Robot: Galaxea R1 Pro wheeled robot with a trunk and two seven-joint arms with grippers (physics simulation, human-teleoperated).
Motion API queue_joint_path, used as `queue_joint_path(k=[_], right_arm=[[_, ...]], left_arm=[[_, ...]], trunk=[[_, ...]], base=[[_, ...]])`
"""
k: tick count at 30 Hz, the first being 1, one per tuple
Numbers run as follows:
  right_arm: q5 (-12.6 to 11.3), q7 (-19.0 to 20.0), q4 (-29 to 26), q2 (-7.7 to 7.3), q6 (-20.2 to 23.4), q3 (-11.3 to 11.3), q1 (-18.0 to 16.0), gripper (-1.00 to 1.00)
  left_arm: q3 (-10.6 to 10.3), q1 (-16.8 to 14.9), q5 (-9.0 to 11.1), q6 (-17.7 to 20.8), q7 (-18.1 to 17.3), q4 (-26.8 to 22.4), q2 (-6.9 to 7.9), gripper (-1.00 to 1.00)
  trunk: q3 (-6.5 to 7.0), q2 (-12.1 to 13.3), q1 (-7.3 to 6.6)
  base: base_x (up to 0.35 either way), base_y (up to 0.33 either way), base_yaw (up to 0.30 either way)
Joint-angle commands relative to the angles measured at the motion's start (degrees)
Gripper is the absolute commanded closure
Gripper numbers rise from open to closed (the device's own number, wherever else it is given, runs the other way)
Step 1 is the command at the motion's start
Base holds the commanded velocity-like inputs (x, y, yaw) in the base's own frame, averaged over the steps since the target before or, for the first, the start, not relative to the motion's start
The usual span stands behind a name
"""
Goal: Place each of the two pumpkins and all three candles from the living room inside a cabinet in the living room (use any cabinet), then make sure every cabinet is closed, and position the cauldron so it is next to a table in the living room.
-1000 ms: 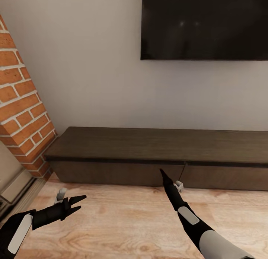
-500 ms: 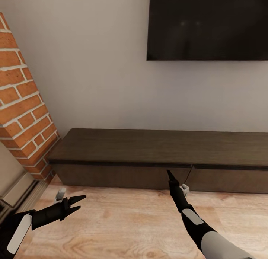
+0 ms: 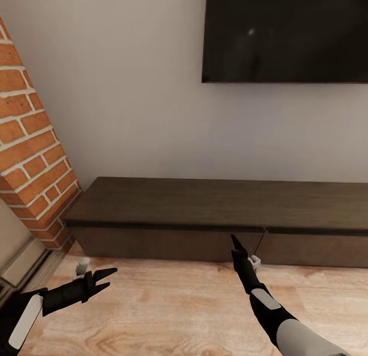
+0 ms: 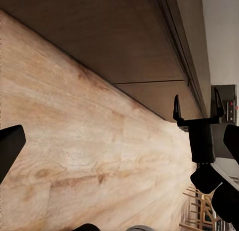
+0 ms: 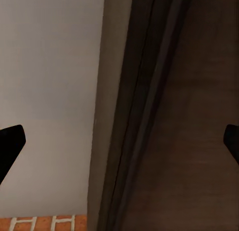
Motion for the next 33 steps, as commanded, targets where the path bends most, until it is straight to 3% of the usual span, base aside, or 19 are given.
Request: queue_joint_path(k=[1,13,19,33], right_arm=[[-0.49,0.31,0.07,-0.05,-0.22,0.48,-0.04,-1.00],[-0.51,5.70,0.17,-0.06,0.36,0.48,-0.04,-1.00],[-0.39,8.51,0.17,-0.06,5.24,0.48,-0.04,-1.00],[-0.42,8.87,0.22,-0.06,6.05,0.48,-0.04,-1.00]], left_arm=[[0.00,-0.03,-0.12,0.22,-0.25,0.00,-0.02,-1.00],[-0.24,-0.03,-0.07,0.24,-0.26,-0.04,-0.08,-1.00],[-0.24,-0.03,-0.07,0.23,-0.26,-0.04,-0.24,-1.00],[-0.24,-0.03,-0.07,0.22,-0.26,-0.04,-0.40,-1.00]], trunk=[[-0.23,-0.43,0.21],[-2.39,-5.22,2.83],[-3.72,-5.30,2.99],[-6.82,-5.48,3.35]], base=[[0.000,0.000,0.000],[0.000,0.000,0.000],[0.000,0.000,0.000],[0.000,0.000,0.000]])
